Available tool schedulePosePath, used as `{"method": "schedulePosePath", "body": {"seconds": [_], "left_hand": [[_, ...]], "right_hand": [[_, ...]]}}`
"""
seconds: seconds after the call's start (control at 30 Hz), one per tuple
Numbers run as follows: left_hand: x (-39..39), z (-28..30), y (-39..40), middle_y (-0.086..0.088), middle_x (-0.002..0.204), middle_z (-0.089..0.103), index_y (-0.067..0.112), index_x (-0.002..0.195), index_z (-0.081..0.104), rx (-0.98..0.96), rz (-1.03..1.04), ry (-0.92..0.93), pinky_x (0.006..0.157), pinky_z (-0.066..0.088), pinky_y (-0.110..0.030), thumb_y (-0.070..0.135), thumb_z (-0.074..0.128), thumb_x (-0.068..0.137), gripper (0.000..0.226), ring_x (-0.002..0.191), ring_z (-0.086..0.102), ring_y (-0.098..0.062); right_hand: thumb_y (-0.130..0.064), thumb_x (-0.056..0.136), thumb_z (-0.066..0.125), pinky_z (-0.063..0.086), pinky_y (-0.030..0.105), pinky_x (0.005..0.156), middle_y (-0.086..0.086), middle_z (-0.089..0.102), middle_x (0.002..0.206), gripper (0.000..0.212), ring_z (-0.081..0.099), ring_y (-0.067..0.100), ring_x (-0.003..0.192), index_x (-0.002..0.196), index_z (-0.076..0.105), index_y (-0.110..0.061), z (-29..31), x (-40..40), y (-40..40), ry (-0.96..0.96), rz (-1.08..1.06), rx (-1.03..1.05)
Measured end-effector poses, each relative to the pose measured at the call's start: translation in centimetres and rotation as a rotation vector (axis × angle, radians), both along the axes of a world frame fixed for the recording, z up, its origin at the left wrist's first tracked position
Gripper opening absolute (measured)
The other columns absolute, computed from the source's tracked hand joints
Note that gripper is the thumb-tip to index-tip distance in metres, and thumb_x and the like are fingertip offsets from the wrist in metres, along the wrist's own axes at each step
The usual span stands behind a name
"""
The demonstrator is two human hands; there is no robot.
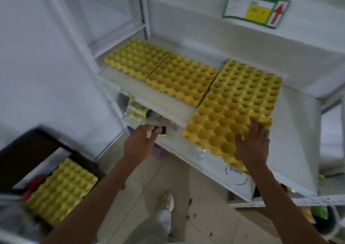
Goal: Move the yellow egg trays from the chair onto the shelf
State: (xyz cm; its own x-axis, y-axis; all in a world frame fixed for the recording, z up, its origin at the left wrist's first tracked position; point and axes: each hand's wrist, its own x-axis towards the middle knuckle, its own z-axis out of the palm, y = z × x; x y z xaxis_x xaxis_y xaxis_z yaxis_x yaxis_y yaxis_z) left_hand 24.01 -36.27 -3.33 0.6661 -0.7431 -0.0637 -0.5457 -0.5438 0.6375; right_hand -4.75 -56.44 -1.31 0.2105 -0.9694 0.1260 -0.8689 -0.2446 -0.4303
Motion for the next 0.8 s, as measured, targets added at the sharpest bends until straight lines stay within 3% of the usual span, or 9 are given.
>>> {"method": "schedulePosePath", "body": {"seconds": [0.17, 0.33, 0.43, 0.53, 0.67, 0.8], "left_hand": [[1.6, -1.0, 12.0, 0.001, 0.129, 0.061, 0.029, 0.133, 0.059, 0.228, 0.077, -0.232, 0.086, 0.052, -0.038, 0.054, 0.053, 0.097, 0.044, 0.119, 0.061, -0.023], [1.6, -3.3, 25.4, 0.000, 0.131, 0.058, 0.025, 0.132, 0.059, 0.301, 0.291, -0.147, 0.086, 0.055, -0.041, 0.052, 0.055, 0.097, 0.045, 0.122, 0.058, -0.025], [1.7, -4.7, 32.3, -0.002, 0.135, 0.057, 0.022, 0.135, 0.057, 0.391, 0.398, -0.097, 0.086, 0.055, -0.041, 0.051, 0.053, 0.099, 0.047, 0.122, 0.058, -0.027], [1.9, -5.7, 38.1, -0.002, 0.135, 0.057, 0.021, 0.133, 0.057, 0.505, 0.458, -0.124, 0.086, 0.055, -0.042, 0.051, 0.053, 0.097, 0.048, 0.122, 0.056, -0.027], [3.8, -6.9, 42.3, -0.002, 0.139, 0.053, 0.021, 0.135, 0.052, 0.579, 0.505, -0.087, 0.088, 0.056, -0.042, 0.051, 0.049, 0.097, 0.049, 0.124, 0.053, -0.025], [7.5, -9.1, 44.0, -0.002, 0.142, 0.052, 0.018, 0.139, 0.050, 0.538, 0.577, 0.065, 0.091, 0.055, -0.044, 0.045, 0.049, 0.100, 0.047, 0.127, 0.051, -0.025]], "right_hand": [[-0.021, 0.090, 0.067, 0.038, 0.057, 0.111, 0.027, 0.044, 0.153, 0.067, 0.042, 0.046, 0.140, 0.150, 0.045, -0.002, -0.5, 9.6, 7.1, 0.127, 0.476, -0.121], [-0.024, 0.089, 0.068, 0.035, 0.052, 0.115, 0.029, 0.043, 0.154, 0.067, 0.042, 0.047, 0.142, 0.149, 0.049, -0.001, -3.3, 18.1, 18.8, 0.173, 0.883, -0.036], [-0.034, 0.097, 0.057, 0.022, 0.045, 0.125, 0.018, 0.026, 0.167, 0.073, 0.025, 0.035, 0.155, 0.160, 0.030, -0.010, -6.1, 22.1, 25.0, 0.324, 1.125, 0.011], [-0.034, 0.097, 0.057, 0.020, 0.043, 0.125, 0.017, 0.028, 0.166, 0.070, 0.024, 0.034, 0.155, 0.159, 0.033, -0.010, -8.2, 26.2, 29.9, 0.405, 1.243, 0.058], [-0.031, 0.093, 0.065, 0.033, 0.045, 0.117, 0.022, 0.052, 0.148, 0.063, 0.046, 0.037, 0.141, 0.147, 0.050, -0.003, -11.0, 31.8, 34.3, 0.467, 1.304, 0.075], [-0.031, 0.099, 0.055, 0.040, 0.043, 0.109, 0.019, 0.044, 0.152, 0.058, 0.041, 0.036, 0.140, 0.149, 0.043, -0.004, -13.5, 37.2, 36.6, 0.591, 1.288, 0.280]]}}
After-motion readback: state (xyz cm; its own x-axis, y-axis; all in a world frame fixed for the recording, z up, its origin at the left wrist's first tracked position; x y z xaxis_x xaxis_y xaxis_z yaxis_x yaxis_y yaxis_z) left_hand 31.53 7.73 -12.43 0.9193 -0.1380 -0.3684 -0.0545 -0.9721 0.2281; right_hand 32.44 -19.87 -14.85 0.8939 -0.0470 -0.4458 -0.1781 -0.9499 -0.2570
